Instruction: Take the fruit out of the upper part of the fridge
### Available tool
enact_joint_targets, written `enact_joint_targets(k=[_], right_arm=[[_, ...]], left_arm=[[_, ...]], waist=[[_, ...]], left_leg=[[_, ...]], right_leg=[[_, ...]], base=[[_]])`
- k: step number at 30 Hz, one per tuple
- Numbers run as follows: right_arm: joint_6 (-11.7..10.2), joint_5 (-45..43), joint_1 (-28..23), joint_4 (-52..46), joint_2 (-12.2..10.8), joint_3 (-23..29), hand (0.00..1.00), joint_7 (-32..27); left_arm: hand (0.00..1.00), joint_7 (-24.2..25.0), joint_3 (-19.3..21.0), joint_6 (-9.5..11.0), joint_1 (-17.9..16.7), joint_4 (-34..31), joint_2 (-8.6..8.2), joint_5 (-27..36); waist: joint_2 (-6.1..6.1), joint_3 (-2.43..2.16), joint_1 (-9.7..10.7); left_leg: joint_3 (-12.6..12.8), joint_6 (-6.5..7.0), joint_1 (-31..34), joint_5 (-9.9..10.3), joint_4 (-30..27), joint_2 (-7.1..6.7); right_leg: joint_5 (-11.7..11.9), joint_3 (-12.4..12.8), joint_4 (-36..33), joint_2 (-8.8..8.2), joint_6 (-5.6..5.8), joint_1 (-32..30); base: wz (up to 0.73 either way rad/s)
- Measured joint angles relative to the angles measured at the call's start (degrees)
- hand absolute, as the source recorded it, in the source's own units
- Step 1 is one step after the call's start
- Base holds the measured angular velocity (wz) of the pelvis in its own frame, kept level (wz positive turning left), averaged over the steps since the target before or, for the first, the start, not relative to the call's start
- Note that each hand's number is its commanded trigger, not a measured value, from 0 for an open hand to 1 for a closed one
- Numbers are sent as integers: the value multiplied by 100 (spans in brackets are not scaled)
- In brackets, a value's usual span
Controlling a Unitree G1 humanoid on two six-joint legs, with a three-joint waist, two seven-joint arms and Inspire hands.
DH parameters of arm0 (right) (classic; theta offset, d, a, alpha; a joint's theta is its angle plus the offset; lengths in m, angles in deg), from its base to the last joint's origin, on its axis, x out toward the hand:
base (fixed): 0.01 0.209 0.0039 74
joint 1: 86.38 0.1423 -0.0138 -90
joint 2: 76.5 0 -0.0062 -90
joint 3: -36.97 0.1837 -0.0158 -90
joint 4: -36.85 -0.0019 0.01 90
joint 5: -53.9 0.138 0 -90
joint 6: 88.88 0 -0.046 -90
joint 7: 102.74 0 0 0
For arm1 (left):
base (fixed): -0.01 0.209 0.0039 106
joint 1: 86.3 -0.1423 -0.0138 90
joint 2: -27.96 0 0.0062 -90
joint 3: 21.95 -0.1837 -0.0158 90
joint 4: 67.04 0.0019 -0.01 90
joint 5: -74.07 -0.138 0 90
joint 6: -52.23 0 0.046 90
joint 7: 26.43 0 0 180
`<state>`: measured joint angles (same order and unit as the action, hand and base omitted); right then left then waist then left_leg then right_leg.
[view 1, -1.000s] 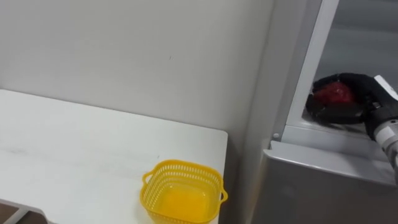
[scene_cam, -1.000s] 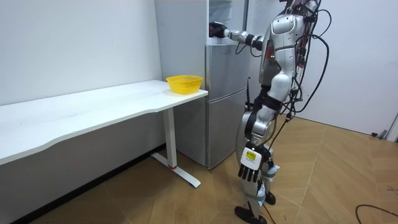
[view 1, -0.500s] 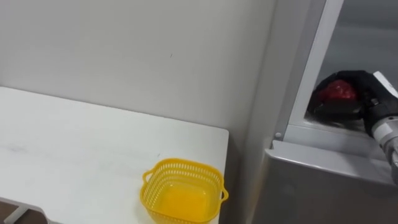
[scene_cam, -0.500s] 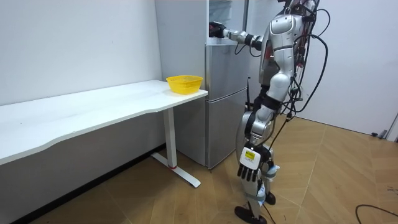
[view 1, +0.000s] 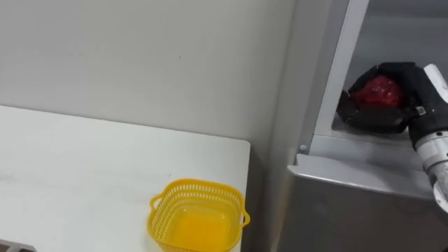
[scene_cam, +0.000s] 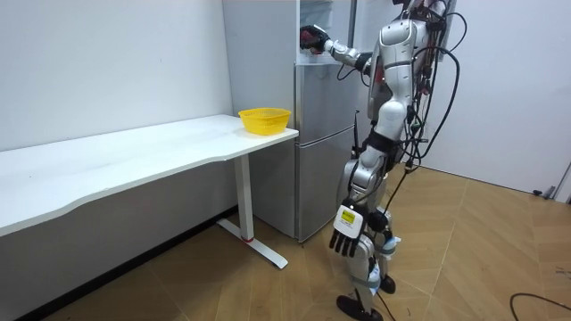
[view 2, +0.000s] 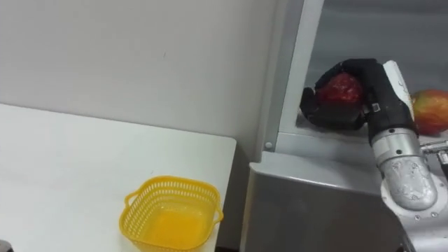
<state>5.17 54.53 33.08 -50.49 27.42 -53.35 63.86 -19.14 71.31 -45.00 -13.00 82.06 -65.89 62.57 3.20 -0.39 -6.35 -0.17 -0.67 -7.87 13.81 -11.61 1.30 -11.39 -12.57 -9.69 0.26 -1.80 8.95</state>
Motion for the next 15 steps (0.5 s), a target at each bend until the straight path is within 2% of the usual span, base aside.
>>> enact_joint_targets(k=[2,4,8,12,15], right_arm=[[-25,-305,-180,-661,-232,148,100,-228],[-91,-402,-223,-1099,-353,189,100,-451],[-573,-693,-224,-1823,-597,185,100,-867],[-738,-1153,-232,-2294,-804,167,100,-1103],[-1068,-1516,-348,-2701,-987,120,100,-1251]], left_arm=[[0,-65,8,90,5,123,0,0],[0,-90,6,166,35,254,-5,-1],[0,-102,-20,285,63,405,-12,20],[0,-104,-20,332,66,417,-20,60],[0,-96,-34,376,30,505,-21,56]], waist=[[-34,3,14],[-37,6,19],[7,43,21],[23,46,3],[13,49,-25]], left_leg=[[4,-9,-20,-9,26,6],[4,-9,-27,-12,29,8],[-3,-9,-28,-11,30,5],[-3,-9,1,-11,20,-4],[-1,-9,-31,-11,-4,-7]], right_leg=[[0,7,0,6,1,-1],[-1,-2,0,10,1,6],[-1,-17,0,5,1,22],[-1,-21,2,-7,2,-1],[-1,-19,-3,-12,1,23]], base=[[-4],[0],[2],[0],[0]])
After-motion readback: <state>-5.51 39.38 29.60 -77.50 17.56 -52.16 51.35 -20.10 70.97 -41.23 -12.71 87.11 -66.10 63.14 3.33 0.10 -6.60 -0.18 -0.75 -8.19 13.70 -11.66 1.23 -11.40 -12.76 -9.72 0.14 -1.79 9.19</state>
